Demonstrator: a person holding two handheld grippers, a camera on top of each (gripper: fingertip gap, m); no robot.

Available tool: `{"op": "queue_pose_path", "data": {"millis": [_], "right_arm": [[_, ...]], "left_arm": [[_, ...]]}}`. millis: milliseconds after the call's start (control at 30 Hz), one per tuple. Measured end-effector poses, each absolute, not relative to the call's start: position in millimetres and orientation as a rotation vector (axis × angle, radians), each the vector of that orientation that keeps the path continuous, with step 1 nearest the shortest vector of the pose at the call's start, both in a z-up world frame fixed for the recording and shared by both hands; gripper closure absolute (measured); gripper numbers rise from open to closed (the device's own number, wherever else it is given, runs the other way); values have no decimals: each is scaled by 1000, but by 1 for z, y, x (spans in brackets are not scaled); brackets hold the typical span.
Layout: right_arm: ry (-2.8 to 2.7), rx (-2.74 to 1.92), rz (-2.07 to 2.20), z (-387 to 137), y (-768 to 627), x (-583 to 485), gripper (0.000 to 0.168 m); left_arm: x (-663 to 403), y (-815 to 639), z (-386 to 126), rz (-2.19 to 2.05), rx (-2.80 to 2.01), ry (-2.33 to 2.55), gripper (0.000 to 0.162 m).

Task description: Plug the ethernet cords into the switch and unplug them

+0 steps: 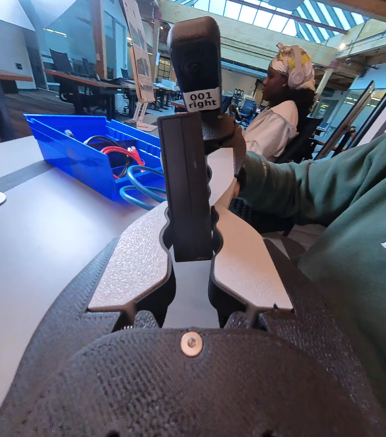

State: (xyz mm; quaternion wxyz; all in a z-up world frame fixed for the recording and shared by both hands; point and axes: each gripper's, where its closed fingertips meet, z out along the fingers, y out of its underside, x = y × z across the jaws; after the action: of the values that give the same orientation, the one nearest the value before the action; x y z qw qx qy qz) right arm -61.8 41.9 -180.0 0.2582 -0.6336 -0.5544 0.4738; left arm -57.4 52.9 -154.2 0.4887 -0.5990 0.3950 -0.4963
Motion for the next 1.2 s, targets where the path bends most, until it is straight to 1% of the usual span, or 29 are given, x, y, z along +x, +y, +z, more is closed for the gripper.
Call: {"op": "queue_pose_path", "data": {"millis": [133, 267, 333, 533, 733, 867, 900, 933, 967, 1000, 1067, 1200], "right_arm": [[-1535, -1748, 1050, -191, 49, -62, 154], [-1504, -1731, 1012, -187, 49, -60, 154], [-1501, -1730, 1033, -184, 47, -59, 154], [-1524, -1728, 1079, -189, 39, -60, 154], [-1479, -1723, 1167, -193, 34, -60, 155], [-1451, -1733, 1161, -196, 38, -58, 155], [-1447, -1782, 1030, -206, 49, -52, 155], [-1442, -1825, 925, -221, 62, -41, 155], [-1382, -1819, 1091, -216, 55, -40, 155], [-1357, -1739, 1203, -200, 41, -44, 155], [-1450, -1602, 1061, -172, 30, -49, 155], [-1310, -1637, 830, -108, 94, -8, 154]], "left_arm": [[-55, 52, -156, -990, -1398, 1029, 132], [-54, 48, -151, -816, -1293, 1087, 132], [-52, 44, -148, -807, -1259, 1105, 132], [-50, 36, -147, -946, -1244, 1121, 133], [-49, 33, -147, -1231, -1290, 1045, 133], [-45, 34, -148, -1150, -1285, 1062, 133], [-51, 33, -136, -1189, -1230, 1019, 133], [-66, 30, -111, -1331, -1164, 927, 133], [-80, 33, -95, -1333, -1119, 863, 133], [-84, 38, -97, -1245, -1143, 864, 133], [-82, 46, -106, -1255, -1192, 830, 133], [-84, 58, -109, -1348, -1232, 742, 133]]}}
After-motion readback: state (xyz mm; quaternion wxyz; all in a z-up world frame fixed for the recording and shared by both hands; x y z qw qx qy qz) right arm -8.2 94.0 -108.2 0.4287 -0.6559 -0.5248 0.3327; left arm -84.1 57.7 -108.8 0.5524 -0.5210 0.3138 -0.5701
